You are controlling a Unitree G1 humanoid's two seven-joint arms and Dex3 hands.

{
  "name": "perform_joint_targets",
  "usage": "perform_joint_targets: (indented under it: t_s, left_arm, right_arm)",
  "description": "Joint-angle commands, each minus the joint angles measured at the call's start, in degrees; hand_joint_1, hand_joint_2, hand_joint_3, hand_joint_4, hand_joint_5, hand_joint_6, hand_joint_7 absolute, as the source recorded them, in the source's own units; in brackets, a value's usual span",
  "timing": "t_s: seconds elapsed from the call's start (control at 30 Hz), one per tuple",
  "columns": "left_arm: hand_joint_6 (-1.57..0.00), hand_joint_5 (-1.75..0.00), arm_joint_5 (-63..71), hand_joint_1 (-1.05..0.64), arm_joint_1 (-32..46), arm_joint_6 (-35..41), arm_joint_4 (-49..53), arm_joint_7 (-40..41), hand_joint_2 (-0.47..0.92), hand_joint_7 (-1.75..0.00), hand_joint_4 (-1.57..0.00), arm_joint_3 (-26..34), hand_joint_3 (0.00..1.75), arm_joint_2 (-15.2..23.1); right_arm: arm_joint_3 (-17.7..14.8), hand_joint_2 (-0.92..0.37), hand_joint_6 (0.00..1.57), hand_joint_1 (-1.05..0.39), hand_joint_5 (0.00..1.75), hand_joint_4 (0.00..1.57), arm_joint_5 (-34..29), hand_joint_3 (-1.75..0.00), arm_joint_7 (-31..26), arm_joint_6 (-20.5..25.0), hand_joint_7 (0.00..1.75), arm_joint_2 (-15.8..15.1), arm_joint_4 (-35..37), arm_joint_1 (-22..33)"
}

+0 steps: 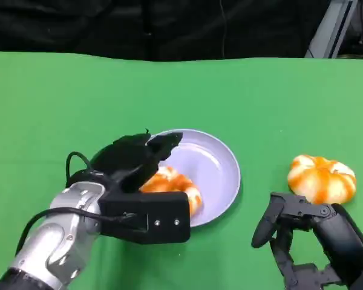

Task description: Grasp the bread from the table and place it into the plate.

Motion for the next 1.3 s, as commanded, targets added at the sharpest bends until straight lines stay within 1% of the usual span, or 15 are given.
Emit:
perform_joint_targets:
  t_s: [0.03, 0.2, 0.37, 0.53, 0.57, 0.6, 0.63, 0.67, 0.73, 0.77, 0.87, 0.9, 1.03, 1.1, 1.3]
  left_arm:
    - [-0.01, 0.00, -4.35, -0.91, 4.69, -1.54, -6.23, -0.64, 0.92, -0.01, 0.00, 4.03, 0.38, 3.30]
    - [-0.13, -0.08, -12.20, -0.76, 11.74, -7.03, -11.07, 2.51, 0.92, -0.06, -0.14, 10.80, 0.34, 4.37]
    - [-0.46, -0.31, -20.44, -0.45, 20.49, -15.11, -14.06, 7.58, 0.92, -0.17, -0.47, 17.22, 0.27, 2.64]
    - [-0.77, -0.79, -30.42, -0.19, 28.18, -23.33, -15.32, 10.21, 0.92, -0.20, -0.61, 22.46, 0.27, -1.26]
    - [-0.85, -0.95, -31.61, -0.12, 29.07, -24.65, -15.25, 10.45, 0.92, -0.28, -0.65, 23.14, 0.31, -1.80]
    - [-0.87, -0.99, -32.37, -0.10, 30.29, -26.61, -15.07, 11.10, 0.92, -0.31, -0.66, 24.03, 0.32, -2.27]
    - [-0.90, -1.15, -32.66, -0.04, 31.11, -28.79, -14.55, 11.68, 0.85, -0.54, -0.71, 24.77, 0.50, -2.55]
    - [-0.87, -1.26, -32.75, -0.01, 31.58, -30.33, -14.12, 12.03, 0.76, -0.76, -0.74, 25.27, 0.70, -2.75]
    - [-0.85, -1.32, -33.90, 0.01, 33.11, -32.51, -13.74, 12.21, 0.70, -0.88, -0.76, 26.28, 0.82, -3.41]
    - [-0.83, -1.43, -34.74, 0.03, 34.04, -33.20, -13.77, 12.15, 0.66, -1.06, -0.78, 26.76, 0.95, -3.80]
    - [-0.77, -1.63, -38.62, 0.07, 37.87, -33.00, -15.71, 12.21, 0.50, -1.41, -0.80, 27.29, 1.28, -6.79]
    - [-0.76, -1.65, -39.33, 0.08, 38.37, -33.04, -15.95, 12.03, 0.47, -1.46, -0.80, 27.36, 1.34, -7.33]
    - [-0.75, -1.72, -39.53, 0.07, 39.22, -32.40, -16.05, 11.86, 0.43, -1.53, -0.80, 27.59, 1.40, -8.59]
    - [-0.72, -1.74, -39.78, 0.06, 39.35, -32.70, -15.39, 11.81, 0.45, -1.60, -0.80, 27.69, 1.36, -9.22]
    - [-0.73, -1.75, -38.98, 0.04, 38.36, -35.81, -13.31, 14.16, 0.45, -1.61, -0.81, 28.68, 1.32, -12.35]
  right_arm:
    - [-0.25, -0.28, 0.81, 0.09, 1.67, 0.84, -0.10, -1.48, -0.39, 0.41, 1.33, -0.37, -0.25, 0.22]
    - [-0.36, -0.29, 0.81, 0.11, 1.66, 0.84, -0.28, -1.46, -0.63, -0.47, 1.33, -0.60, 0.61, -0.10]
    - [-0.37, -0.30, 0.81, 0.11, 1.67, 0.84, -0.38, -1.46, -0.88, -1.53, 1.33, -0.81, 1.29, -0.22]
    - [-0.22, -0.30, 0.79, 0.11, 1.67, 0.82, -0.54, -1.44, -0.84, -0.36, 1.33, -0.72, 0.35, 0.18]
    - [-0.23, -0.31, 0.79, 0.11, 1.66, 0.82, -0.37, -1.44, -0.86, -0.52, 1.33, -0.64, 0.42, 0.21]
    - [-0.26, -0.31, 0.79, 0.12, 1.66, 0.82, -0.37, -1.43, -0.86, -0.66, 1.32, -0.69, 0.42, 0.22]
    - [-0.28, -0.31, 0.80, 0.11, 1.66, 0.83, -0.39, -1.43, -0.86, -0.73, 1.32, -0.74, 0.38, 0.24]
    - [-0.29, -0.31, 0.80, 0.11, 1.66, 0.84, -0.42, -1.43, -0.85, -0.74, 1.32, -0.78, 0.33, 0.25]
    - [-0.38, -0.32, 0.80, 0.10, 1.65, 0.84, -0.26, -1.42, -0.67, -0.29, 1.32, -0.83, -0.08, 0.45]
    - [-0.43, -0.33, 0.79, 0.09, 1.67, 0.83, -0.14, -1.41, -0.54, 0.06, 1.32, -0.85, -0.37, 0.60]
    - [-0.90, -0.33, 0.80, 0.09, 1.68, 0.83, 0.26, -1.40, -0.47, -0.12, 1.31, -1.11, -0.40, 0.82]
    - [-0.98, -0.33, 0.80, 0.09, 1.68, 0.83, 0.32, -1.40, -0.47, -0.32, 1.31, -1.17, -0.29, 0.82]
    - [-1.20, -0.33, 0.80, 0.09, 1.68, 0.84, 0.86, -1.41, -0.38, -1.21, 1.31, -1.34, 0.36, 0.80]
    - [-1.29, -0.33, 0.80, 0.09, 1.67, 0.84, 0.95, -1.42, -0.33, -1.58, 1.32, -1.51, 0.57, 0.78]
    - [-1.57, -0.32, 0.81, 0.10, 1.68, 0.85, 0.92, -1.44, -0.33, -2.75, 1.32, -1.92, 0.94, 0.73]
